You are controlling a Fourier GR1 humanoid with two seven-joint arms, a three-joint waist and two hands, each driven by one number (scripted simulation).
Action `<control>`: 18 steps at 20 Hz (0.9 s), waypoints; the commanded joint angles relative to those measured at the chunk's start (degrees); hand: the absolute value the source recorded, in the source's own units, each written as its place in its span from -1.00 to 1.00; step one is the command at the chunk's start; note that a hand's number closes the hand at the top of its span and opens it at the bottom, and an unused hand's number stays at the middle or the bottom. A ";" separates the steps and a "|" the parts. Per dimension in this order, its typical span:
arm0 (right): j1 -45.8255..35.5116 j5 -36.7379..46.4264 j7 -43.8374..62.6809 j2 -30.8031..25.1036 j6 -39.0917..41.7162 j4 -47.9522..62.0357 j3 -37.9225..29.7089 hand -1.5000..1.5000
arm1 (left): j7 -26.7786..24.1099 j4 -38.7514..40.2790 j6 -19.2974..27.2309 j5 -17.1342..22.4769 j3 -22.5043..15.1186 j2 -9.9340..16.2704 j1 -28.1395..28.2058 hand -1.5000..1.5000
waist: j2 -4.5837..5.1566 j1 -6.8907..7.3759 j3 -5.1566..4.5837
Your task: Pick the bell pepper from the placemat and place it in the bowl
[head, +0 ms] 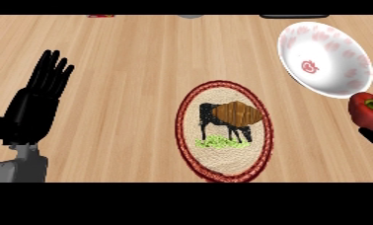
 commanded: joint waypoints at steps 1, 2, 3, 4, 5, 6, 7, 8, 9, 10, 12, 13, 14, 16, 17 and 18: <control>-2.51 -4.55 2.96 -1.54 3.96 0.06 -8.19 1.00 | -1.26 2.93 0.47 -2.11 -0.99 -0.77 -2.08 0.00 | 0.19 0.62 -0.01; -0.87 -2.47 2.91 1.62 1.87 0.24 -7.23 1.00 | -2.00 2.01 -1.08 -1.14 0.09 -0.13 0.03 0.00 | 0.18 0.92 0.00; -4.53 -3.90 5.19 1.87 3.28 2.39 -7.23 1.00 | 1.90 -2.50 0.82 -0.66 -0.79 -0.66 0.08 0.00 | 0.17 1.34 0.01; -7.59 -2.49 8.57 3.92 1.94 3.54 -5.13 1.00 | 0.94 -2.34 0.56 -1.33 -2.06 -1.79 1.15 0.00 | 0.24 1.70 0.01; -9.76 -4.91 4.74 0.74 3.89 8.24 -9.07 1.00 | -2.55 1.53 -1.95 -0.60 -0.09 -0.41 -0.19 0.00 | 0.32 1.54 0.00; -11.71 -4.08 6.19 1.10 4.30 8.88 -8.43 1.00 | 1.30 -0.38 -1.90 0.84 0.47 0.66 -0.57 0.00 | 0.29 1.65 0.01; -11.24 -2.68 0.38 1.09 0.96 15.13 -9.59 1.00 | 3.96 -0.96 1.06 -0.30 -0.35 0.08 -3.32 0.00 | 0.37 1.68 0.05; -16.33 -3.03 -0.21 0.70 1.15 20.90 -8.83 1.00 | -1.10 2.45 -0.46 -1.47 -0.88 -1.07 -2.73 0.00 | 0.59 2.22 0.03; -18.78 -1.00 0.74 2.90 -0.86 23.63 -6.18 1.00 | 5.24 -1.65 -0.86 1.28 -0.03 1.34 -3.72 0.00 | 0.59 2.91 0.07; -17.74 -1.18 0.65 2.71 -0.31 22.36 -8.13 1.00 | 0.07 1.89 -0.94 -0.62 -0.42 -0.85 -2.20 0.00 | 0.39 1.77 0.02; -23.01 -0.16 -3.08 2.07 -0.75 31.36 -7.24 1.00 | 0.97 2.49 0.31 -1.11 -0.17 -0.50 -5.48 0.00 | 0.50 2.08 0.03; -22.41 0.23 -5.31 4.20 -4.27 34.81 -7.78 1.00 | 0.33 -1.79 1.58 -2.77 -2.02 -2.22 -1.57 0.00 | 0.52 2.59 0.08; -27.35 -0.24 -1.79 5.06 -2.10 35.31 -6.22 1.00 | 2.21 -1.06 1.51 -2.50 -1.94 -1.61 -2.40 0.00 | 0.49 2.56 0.04; -31.44 1.69 -8.09 3.98 -6.19 47.11 -7.58 1.00 | -0.24 0.77 -0.27 -2.97 -2.34 -1.27 -3.14 0.00 | 1.02 3.77 0.11; -31.53 2.31 -11.39 4.31 -7.36 50.39 -7.43 1.00 | 0.06 -0.38 -1.82 -0.46 -0.03 0.07 -1.30 0.00 | 0.84 3.53 0.10; -36.35 1.60 -8.19 5.15 -5.18 50.85 -6.69 1.00 | -0.10 2.05 1.10 -2.98 -2.50 -2.87 -4.03 0.00 | 0.75 2.94 0.06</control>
